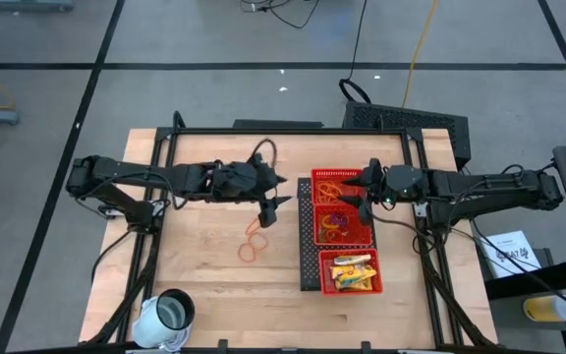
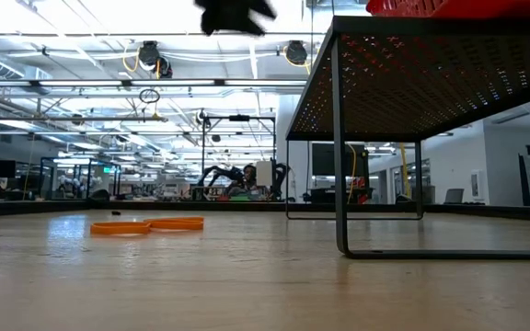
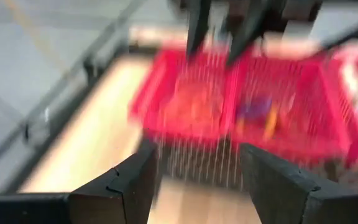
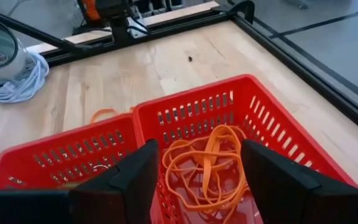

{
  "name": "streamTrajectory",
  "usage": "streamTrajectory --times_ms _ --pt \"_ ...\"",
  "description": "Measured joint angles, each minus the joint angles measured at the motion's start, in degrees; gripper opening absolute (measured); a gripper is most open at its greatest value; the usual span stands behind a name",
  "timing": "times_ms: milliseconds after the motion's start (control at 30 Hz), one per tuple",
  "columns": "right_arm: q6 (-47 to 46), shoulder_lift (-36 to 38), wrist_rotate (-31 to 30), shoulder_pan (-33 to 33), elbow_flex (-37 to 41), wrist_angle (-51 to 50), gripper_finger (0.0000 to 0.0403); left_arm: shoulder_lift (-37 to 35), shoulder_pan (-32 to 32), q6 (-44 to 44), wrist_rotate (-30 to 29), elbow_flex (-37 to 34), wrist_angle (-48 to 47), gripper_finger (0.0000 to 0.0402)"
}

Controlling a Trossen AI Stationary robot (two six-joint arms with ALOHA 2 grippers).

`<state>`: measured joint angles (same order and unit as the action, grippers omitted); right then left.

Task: Pick & Place Office Desk Supplies
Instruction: Put the orange rubber band into the top red bin on the shelf

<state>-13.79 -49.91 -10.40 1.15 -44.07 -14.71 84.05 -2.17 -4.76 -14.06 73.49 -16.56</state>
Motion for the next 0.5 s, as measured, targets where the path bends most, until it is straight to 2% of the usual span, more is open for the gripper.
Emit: streamTrajectory --times_ms 100,233,333,500 --pt "0.0 0.0 0.0 0.0 0.0 -0.7 0.0215 0.0 -0.2 -6.1 0.0 -0.3 -10.9 0.0234" --pt "1.3 0.0 0.0 0.0 0.0 -0.5 0.0215 0.0 -0.9 -16.4 0.0 -5.6 -18.0 0.0234" --pt "1.9 0.0 0.0 0.0 0.0 -0.1 0.0216 0.0 -1.6 -24.0 0.0 -11.9 -17.1 0.0234" --pt "2.7 0.0 0.0 0.0 0.0 -0.1 0.0212 0.0 -2.4 -32.5 0.3 -22.9 -8.9 0.0234"
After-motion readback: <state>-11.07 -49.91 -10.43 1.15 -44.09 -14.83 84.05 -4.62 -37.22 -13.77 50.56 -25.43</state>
